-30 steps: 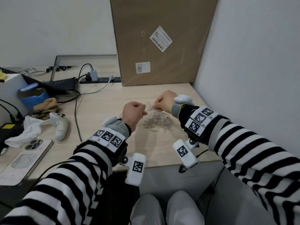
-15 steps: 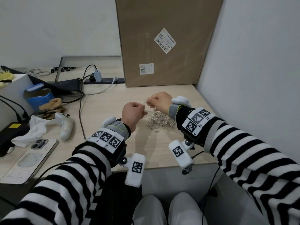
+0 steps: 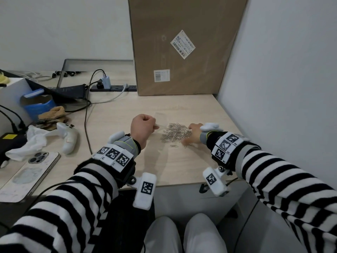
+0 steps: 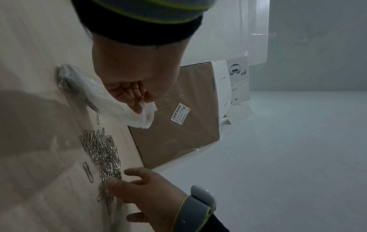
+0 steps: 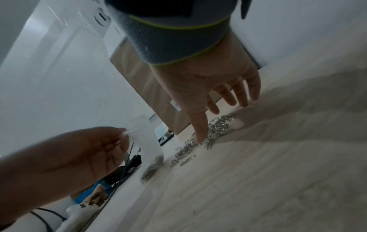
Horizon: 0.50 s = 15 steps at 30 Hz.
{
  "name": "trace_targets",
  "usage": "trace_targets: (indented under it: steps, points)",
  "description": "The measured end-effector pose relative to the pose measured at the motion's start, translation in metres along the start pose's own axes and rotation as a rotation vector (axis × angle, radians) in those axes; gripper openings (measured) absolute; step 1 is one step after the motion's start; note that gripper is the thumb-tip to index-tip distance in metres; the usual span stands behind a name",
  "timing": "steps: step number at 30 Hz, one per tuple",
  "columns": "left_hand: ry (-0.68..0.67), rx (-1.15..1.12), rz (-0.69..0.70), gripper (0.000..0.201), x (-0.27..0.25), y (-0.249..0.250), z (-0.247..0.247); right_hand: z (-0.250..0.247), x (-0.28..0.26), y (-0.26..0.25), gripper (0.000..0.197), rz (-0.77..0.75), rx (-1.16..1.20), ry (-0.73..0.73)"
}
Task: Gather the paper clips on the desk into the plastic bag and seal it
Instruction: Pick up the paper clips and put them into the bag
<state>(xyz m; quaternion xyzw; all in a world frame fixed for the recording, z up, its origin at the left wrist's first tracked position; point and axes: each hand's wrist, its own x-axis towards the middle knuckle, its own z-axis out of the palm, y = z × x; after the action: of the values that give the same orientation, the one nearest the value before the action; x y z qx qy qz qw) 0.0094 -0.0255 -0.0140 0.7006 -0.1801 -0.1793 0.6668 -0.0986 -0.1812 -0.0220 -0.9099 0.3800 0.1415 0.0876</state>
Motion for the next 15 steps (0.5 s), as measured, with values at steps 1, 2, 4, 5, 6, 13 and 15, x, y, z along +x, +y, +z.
trace_targets:
  steps: [1, 2, 4, 5, 6, 13, 15]
  points:
    - [-0.005, -0.001, 0.002, 0.017, -0.001, 0.000, 0.000, 0.001, 0.001, -0.002, 0.093, 0.005, -0.005, -0.005]
    - [-0.011, -0.004, 0.003, 0.017, -0.002, -0.001, 0.000, 0.002, 0.000, -0.005, 0.089, -0.003, 0.004, 0.000]
    - [-0.022, -0.008, 0.002, 0.018, -0.004, 0.000, 0.001, 0.002, -0.002, -0.012, 0.072, -0.048, 0.024, 0.022]
    - [-0.028, -0.006, 0.001, 0.018, -0.004, 0.000, 0.001, 0.001, -0.002, -0.015, 0.063, -0.067, 0.022, 0.030]
    - [-0.033, -0.006, -0.002, 0.018, -0.005, 0.000, 0.001, 0.002, -0.001, -0.018, 0.055, -0.094, 0.039, 0.048]
    - [-0.058, -0.009, -0.004, 0.016, -0.005, -0.002, 0.000, 0.000, 0.005, -0.020, 0.017, -0.173, 0.191, 0.087]
    - [-0.062, -0.011, -0.007, 0.016, -0.004, -0.002, 0.000, 0.000, 0.008, -0.018, 0.014, -0.167, 0.240, 0.103]
